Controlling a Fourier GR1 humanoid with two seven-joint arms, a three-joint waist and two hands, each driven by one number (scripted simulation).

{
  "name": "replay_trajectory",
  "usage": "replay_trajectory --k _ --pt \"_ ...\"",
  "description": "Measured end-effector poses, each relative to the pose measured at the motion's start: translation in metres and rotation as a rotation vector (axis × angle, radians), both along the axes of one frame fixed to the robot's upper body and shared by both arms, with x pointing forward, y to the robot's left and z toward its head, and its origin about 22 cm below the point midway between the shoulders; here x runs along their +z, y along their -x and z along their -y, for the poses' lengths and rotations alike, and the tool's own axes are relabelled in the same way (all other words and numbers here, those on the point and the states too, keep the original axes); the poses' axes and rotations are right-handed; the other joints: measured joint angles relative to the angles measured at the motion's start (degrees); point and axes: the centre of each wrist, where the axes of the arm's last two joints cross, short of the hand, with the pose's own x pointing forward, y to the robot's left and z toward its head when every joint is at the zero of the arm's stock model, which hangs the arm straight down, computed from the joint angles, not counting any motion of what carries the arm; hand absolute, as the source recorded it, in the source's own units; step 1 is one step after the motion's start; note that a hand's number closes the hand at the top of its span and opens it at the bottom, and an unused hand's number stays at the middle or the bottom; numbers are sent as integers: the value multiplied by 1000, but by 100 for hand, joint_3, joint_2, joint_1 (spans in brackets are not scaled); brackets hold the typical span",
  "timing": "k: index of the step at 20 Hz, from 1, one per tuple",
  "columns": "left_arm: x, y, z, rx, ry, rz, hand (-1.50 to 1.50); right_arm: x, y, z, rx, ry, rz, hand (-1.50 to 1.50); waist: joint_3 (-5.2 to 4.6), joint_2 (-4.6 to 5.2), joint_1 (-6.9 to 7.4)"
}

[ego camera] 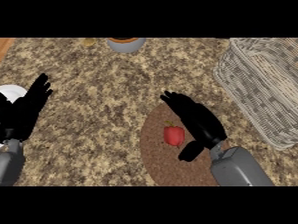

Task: Pick the bell pepper from the placemat and place it in the basket

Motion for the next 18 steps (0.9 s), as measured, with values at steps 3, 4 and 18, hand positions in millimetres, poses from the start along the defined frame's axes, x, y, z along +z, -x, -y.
replay_trajectory --k 3,4,18 --pt "-3 -2 -4 -3 3 -1 0 2 3 -2 3 19 -5 -150 0 -2 -12" --pt "-4 -1 -3 1 1 -1 0 0 4 2 3 22 -6 -150 0 -3 -13" --pt "-8 -8 0 6 0 3 0 -20 4 11 88 -27 -27 -150 -1 -4 -19"
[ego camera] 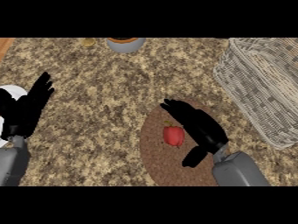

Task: Pick the bell pepper from the placemat and place it in the basket

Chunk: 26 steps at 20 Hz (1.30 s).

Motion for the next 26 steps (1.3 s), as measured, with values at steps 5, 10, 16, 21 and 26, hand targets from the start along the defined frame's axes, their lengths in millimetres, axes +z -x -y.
replay_trajectory --k 5,10,16,21,26 --pt "3 7 -3 2 -3 -3 0 -5 2 3 -16 35 14 -150 0 -1 6" --pt "2 4 -8 -8 3 -1 0 -17 3 -10 -37 82 24 -150 0 1 5" --pt "3 11 -5 -5 1 -4 0 -27 3 -17 -3 169 48 150 -7 -6 8" --pt "1 10 0 -3 2 -1 0 -34 0 -23 21 207 74 150 -27 -37 3" --pt "4 7 -1 -15 1 4 0 -29 -13 -26 -159 204 43 150 -32 -19 75"
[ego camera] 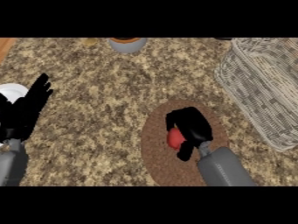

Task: Pick the bell pepper from the placemat and place it in the basket

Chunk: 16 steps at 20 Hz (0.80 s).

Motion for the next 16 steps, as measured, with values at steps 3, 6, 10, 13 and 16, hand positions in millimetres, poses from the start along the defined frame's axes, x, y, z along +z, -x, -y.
replay_trajectory --k 3,6,10,13,16 --pt "1 -1 4 -10 5 5 0 6 -14 12 -284 -41 -27 150 17 52 58" --pt "4 -5 10 -34 3 11 0 14 -29 17 -541 -73 -44 150 31 103 199" --pt "8 -11 20 -76 6 15 0 31 -53 6 -800 -116 -53 150 38 159 462" --pt "11 -16 28 -101 5 24 0 49 -69 -9 -927 -186 -24 150 43 179 604" --pt "12 -20 32 -117 4 21 0 73 -81 -25 -973 -304 74 150 43 190 688"
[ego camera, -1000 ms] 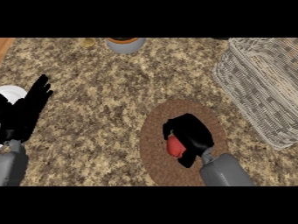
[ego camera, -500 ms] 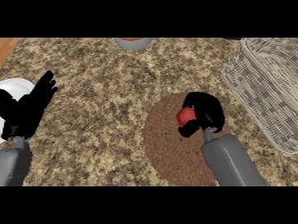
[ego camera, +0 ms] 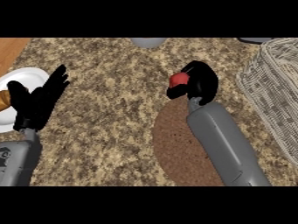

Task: Pick the bell pepper from the placemat and place it in the basket

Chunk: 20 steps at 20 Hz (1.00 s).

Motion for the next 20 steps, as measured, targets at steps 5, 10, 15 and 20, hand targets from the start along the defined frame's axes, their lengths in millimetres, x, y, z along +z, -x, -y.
replay_trajectory --k 5,10,15,20 --pt "0 -4 3 -9 -6 0 0 41 -13 -32 -30 -10 263 150 -14 -18 33" --pt "-6 -4 -1 9 -6 -12 0 78 -29 -57 -51 74 417 150 -28 -60 -92" --pt "-6 -3 -4 31 -8 -19 0 111 -43 -72 -100 147 473 150 -30 -102 -218" --pt "-7 0 -10 55 -7 -15 0 140 -56 -79 -163 201 500 150 -29 -109 -344"
